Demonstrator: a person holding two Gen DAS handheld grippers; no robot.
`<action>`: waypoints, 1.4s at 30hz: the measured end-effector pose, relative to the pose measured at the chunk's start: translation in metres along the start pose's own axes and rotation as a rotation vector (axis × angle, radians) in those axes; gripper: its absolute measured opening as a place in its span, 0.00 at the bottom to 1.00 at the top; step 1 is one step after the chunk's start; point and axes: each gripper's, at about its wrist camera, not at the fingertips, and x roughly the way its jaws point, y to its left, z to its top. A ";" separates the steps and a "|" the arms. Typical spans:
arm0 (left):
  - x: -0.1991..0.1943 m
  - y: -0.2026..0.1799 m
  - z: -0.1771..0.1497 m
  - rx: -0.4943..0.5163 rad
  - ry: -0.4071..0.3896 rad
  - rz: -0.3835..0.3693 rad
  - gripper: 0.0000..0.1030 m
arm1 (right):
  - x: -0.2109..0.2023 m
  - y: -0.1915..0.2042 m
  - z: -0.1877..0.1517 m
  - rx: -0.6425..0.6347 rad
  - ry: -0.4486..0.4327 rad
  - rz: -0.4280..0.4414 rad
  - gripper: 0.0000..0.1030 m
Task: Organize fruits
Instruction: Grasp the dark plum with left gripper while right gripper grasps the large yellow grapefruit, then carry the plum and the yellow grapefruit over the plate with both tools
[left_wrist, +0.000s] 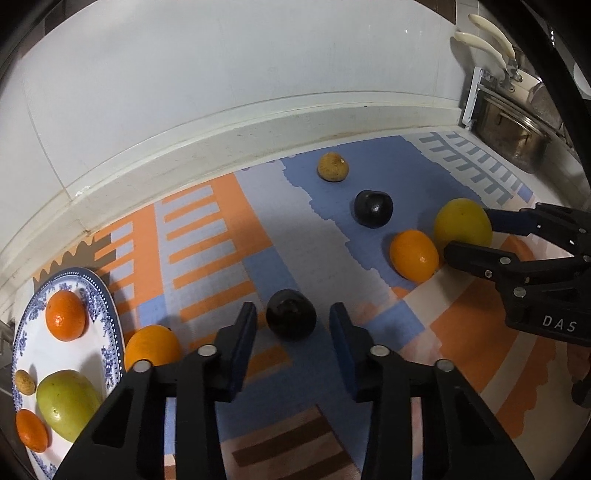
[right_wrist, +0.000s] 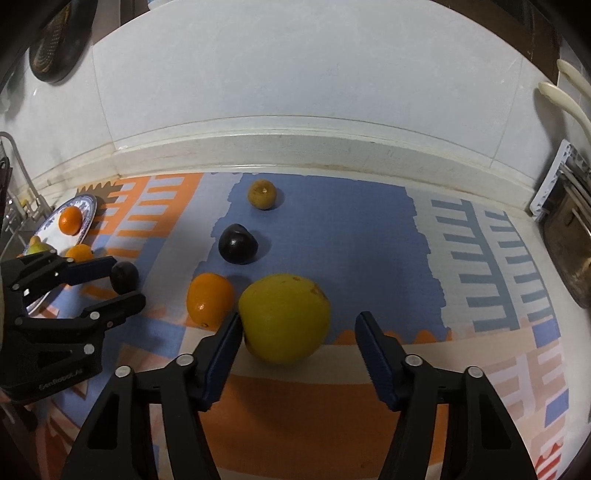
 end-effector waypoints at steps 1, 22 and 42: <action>0.000 -0.001 0.000 0.003 0.002 -0.003 0.29 | 0.000 0.000 0.000 0.002 0.000 0.010 0.56; -0.059 -0.006 0.002 -0.015 -0.094 -0.043 0.25 | -0.045 0.011 -0.008 0.043 -0.078 0.036 0.46; -0.140 0.026 -0.020 -0.096 -0.221 -0.015 0.25 | -0.113 0.065 0.003 -0.001 -0.200 0.129 0.46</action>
